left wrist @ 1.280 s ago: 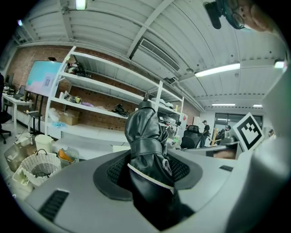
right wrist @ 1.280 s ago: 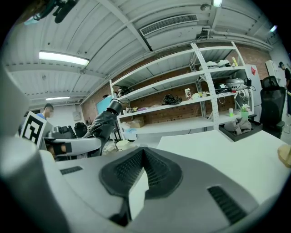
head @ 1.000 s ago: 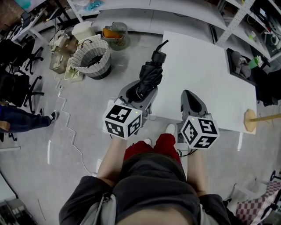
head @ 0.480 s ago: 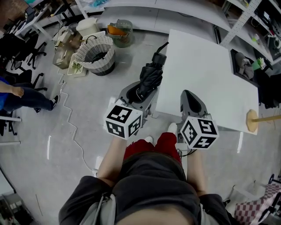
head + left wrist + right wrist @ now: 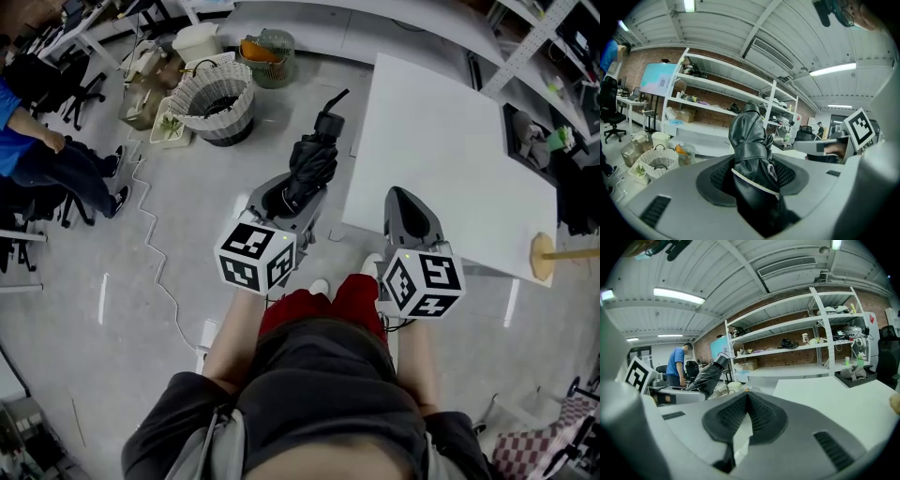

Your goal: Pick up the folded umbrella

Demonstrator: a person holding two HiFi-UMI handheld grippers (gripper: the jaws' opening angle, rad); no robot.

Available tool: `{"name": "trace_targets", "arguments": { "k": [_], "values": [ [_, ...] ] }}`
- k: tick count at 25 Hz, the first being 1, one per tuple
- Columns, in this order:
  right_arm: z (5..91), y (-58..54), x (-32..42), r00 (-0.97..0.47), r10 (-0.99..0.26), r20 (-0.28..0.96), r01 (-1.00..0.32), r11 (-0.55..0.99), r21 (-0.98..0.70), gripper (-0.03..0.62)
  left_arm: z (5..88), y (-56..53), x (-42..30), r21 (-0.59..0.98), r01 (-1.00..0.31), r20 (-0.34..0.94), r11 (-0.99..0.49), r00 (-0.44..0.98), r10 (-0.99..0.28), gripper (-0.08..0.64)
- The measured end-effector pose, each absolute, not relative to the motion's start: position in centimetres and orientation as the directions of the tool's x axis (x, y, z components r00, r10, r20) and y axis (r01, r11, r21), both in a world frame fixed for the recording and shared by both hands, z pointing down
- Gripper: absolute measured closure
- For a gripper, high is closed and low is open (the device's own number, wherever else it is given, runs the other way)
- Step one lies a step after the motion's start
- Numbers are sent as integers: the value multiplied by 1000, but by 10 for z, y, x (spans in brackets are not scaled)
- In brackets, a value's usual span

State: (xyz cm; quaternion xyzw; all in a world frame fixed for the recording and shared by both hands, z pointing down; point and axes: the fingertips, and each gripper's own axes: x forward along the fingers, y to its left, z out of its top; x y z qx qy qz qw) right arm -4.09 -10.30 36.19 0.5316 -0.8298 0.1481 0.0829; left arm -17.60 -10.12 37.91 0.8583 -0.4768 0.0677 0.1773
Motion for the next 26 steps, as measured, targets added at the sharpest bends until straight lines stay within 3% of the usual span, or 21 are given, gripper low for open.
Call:
{"name": "trace_targets", "arguments": {
  "k": [26],
  "values": [
    [354, -65, -78, -506, -826, 247, -862, 482, -156, 575, 370, -72, -188, 230, -852, 261, -470, 519, -814, 353]
  ]
}}
